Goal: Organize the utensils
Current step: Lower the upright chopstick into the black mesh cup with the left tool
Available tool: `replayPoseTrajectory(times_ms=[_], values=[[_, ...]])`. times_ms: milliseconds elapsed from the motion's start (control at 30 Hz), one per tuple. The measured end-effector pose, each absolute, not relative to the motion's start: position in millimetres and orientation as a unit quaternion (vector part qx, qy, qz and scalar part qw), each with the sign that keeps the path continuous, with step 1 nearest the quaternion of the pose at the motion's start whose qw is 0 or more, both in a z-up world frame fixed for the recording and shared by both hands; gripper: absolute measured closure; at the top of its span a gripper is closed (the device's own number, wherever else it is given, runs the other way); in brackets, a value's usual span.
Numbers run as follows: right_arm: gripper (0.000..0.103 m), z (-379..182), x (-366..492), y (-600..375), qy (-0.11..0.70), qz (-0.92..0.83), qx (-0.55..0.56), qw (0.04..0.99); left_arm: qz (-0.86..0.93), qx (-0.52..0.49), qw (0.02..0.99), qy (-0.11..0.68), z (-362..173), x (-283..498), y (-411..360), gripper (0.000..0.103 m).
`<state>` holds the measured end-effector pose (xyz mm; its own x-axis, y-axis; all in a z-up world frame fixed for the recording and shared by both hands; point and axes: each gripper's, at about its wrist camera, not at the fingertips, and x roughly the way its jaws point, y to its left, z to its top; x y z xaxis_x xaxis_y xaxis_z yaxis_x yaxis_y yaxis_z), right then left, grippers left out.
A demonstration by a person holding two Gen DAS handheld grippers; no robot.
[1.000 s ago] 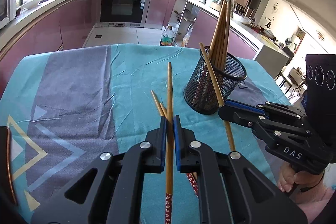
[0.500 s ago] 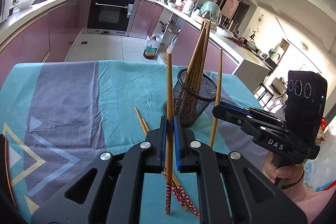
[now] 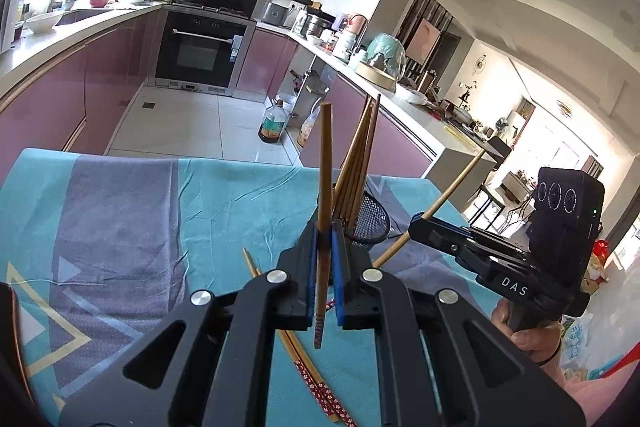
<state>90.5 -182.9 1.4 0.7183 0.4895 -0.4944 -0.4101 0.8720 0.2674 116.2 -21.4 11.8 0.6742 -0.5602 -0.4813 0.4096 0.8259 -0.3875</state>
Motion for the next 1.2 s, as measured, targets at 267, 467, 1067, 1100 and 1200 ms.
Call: replayPoseTrajectory(times_ms=[267, 467, 1067, 1100, 1200], values=[[0.098, 19.2, 90.3, -193.1, 0.262, 0.234, 0.065, 0.934, -0.278, -0.118, 0.913, 0.276, 32.5, 122.9, -30.5, 0.096], [0.098, 36.9, 90.2, -203.1, 0.240, 0.226, 0.061, 0.942, -0.286, -0.111, 0.917, 0.256, 52.4, 126.4, -39.3, 0.096], [0.098, 68.4, 106.0, -216.6, 0.193, 0.204, 0.055, 0.958, -0.289, -0.091, 0.931, 0.206, 102.9, 144.0, -71.0, 0.096], [0.098, 66.9, 106.8, -216.7, 0.192, 0.202, 0.054, 0.959, -0.287, -0.088, 0.931, 0.206, 103.6, 146.1, -73.2, 0.096], [0.098, 62.3, 112.2, -217.2, 0.196, 0.199, 0.057, 0.959, -0.279, -0.076, 0.934, 0.209, 101.9, 150.7, -80.7, 0.096]])
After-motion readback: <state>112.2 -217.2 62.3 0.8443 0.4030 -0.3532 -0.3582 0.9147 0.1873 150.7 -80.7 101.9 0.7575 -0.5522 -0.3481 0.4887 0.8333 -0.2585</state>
